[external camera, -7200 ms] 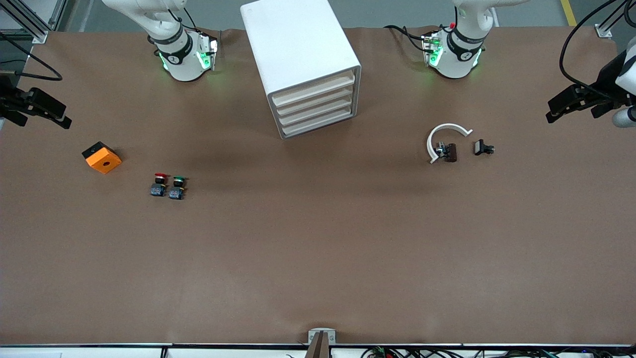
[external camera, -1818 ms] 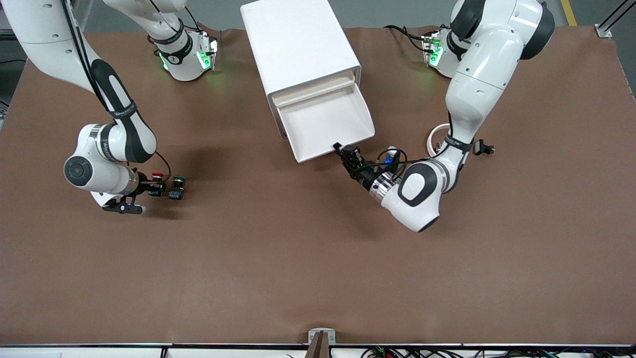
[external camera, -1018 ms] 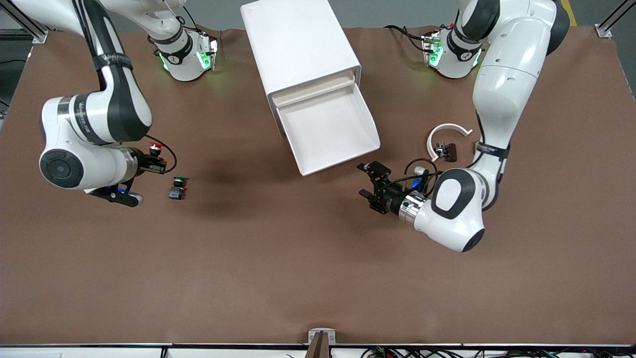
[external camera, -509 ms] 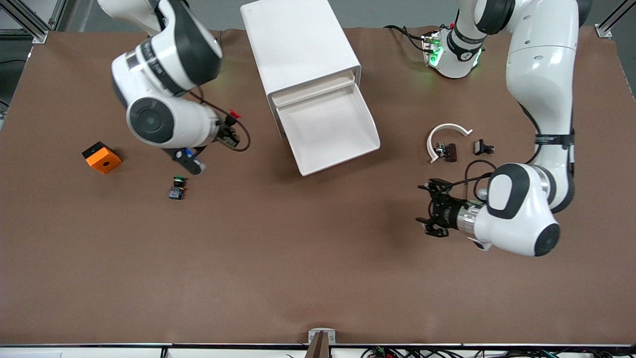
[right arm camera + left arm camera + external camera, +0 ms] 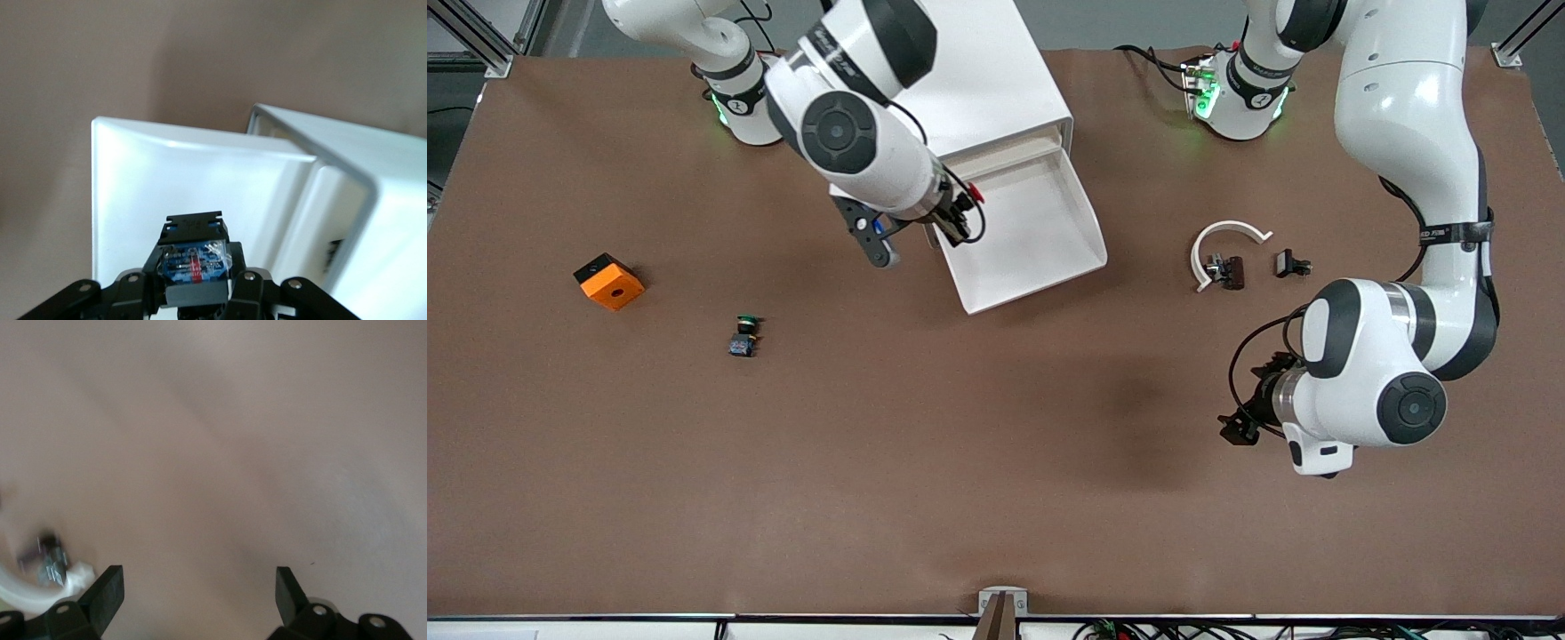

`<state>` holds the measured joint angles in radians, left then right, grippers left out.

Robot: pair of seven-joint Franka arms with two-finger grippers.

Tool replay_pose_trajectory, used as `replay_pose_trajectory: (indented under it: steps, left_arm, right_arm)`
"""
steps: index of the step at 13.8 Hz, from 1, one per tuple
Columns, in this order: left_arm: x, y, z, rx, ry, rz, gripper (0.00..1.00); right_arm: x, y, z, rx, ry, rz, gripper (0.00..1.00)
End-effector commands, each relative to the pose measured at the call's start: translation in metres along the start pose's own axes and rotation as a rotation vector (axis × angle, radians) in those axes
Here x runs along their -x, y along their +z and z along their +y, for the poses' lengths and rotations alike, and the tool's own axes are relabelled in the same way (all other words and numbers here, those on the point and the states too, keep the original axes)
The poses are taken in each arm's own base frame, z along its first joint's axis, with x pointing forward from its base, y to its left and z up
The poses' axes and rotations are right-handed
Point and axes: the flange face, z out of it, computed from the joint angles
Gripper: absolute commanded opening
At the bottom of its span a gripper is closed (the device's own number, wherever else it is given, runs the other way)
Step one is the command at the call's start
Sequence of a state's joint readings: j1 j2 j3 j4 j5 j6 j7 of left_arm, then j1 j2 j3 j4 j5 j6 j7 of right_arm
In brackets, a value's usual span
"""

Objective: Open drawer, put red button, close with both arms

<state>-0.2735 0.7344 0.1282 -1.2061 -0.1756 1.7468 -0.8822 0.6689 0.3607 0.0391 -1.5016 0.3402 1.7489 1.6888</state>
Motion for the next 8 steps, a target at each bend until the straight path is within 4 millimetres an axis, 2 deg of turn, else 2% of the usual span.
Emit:
replay_pose_trajectory:
  steps: [1,3,5,8]
  left_arm:
    - [0.006,-0.025,-0.007,0.01,0.223,0.057,1.0]
    - [0.012,-0.033,-0.011,0.012,0.315,0.062,1.0]
    - [0.026,-0.029,-0.011,0.023,0.39,0.071,1.0]
    - [0.059,-0.025,-0.01,0.058,0.438,0.1,1.0]
  right_arm:
    - [0.011,0.022,-0.016,-0.014,0.06,-0.009,0.19]
    - [0.023,0.041,-0.019,-0.012,0.093,0.0,0.19]
    - [0.029,0.055,-0.025,-0.008,0.109,0.029,0.19]
    - [0.042,0.074,-0.032,-0.001,0.136,0.054,0.19]
